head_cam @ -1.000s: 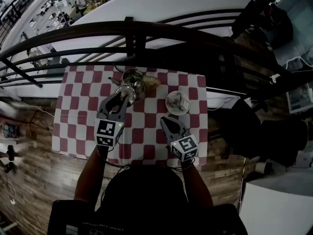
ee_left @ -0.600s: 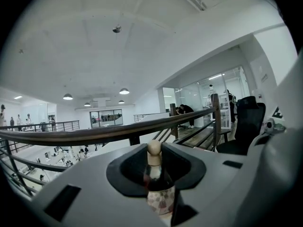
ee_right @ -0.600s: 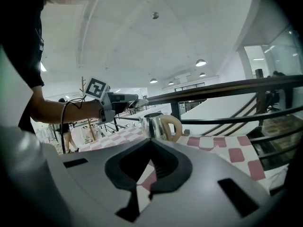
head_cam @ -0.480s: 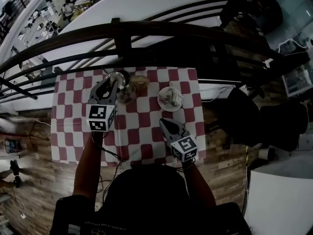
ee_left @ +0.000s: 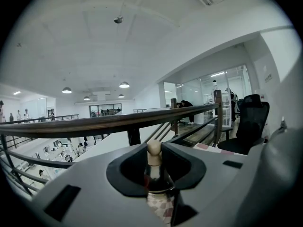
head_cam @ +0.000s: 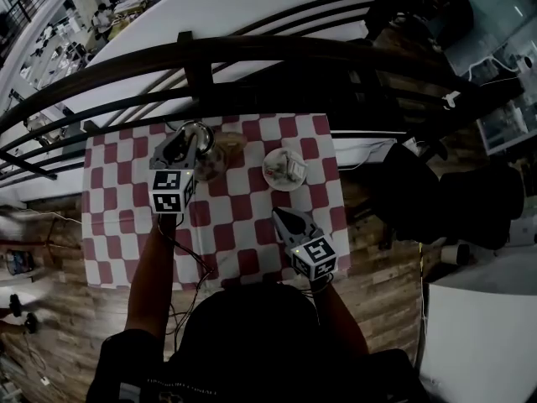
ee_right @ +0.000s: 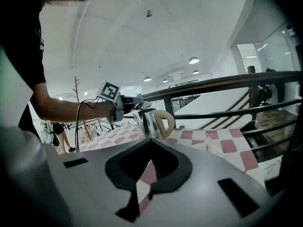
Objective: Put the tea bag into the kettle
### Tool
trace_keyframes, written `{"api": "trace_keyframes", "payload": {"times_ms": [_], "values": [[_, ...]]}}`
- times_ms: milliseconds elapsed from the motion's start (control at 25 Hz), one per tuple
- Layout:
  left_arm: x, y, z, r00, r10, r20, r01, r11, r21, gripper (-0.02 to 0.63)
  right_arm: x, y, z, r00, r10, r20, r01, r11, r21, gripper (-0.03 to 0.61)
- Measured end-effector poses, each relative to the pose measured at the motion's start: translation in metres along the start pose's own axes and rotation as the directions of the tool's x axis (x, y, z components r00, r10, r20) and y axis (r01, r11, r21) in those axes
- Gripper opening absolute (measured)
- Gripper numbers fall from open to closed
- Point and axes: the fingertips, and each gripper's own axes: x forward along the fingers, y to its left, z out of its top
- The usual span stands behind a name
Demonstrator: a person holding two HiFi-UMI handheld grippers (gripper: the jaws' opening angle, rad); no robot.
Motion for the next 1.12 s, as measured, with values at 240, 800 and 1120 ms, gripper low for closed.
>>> {"api": "trace_keyframes", "payload": {"times_ms": [240, 800, 1120], "values": [[0.005, 0.001, -0.007, 1.000, -0.008, -0.009, 0.008, 1.000, -0.014, 0.095, 0.005, 0.003, 0.001, 1.000, 0.004, -0.002, -0.004, 1.000, 0.006, 0.012], [0.017, -0.006, -0.018, 0.999, -0.029, -0.039, 0.030, 0.999, 0.012, 0.097, 0.011, 0.004, 0.000, 1.000, -0.002, -0.009, 0.002, 1.000, 0.020, 0.012], [0.015, -0.003, -0.017, 0.999, -0.007, -0.031, 0.008, 0.999, 0.037, 0.103, 0.012, 0.007, 0.002, 1.000, 0.013, 0.005, -0.013, 0.999, 0.030, 0.013]]}}
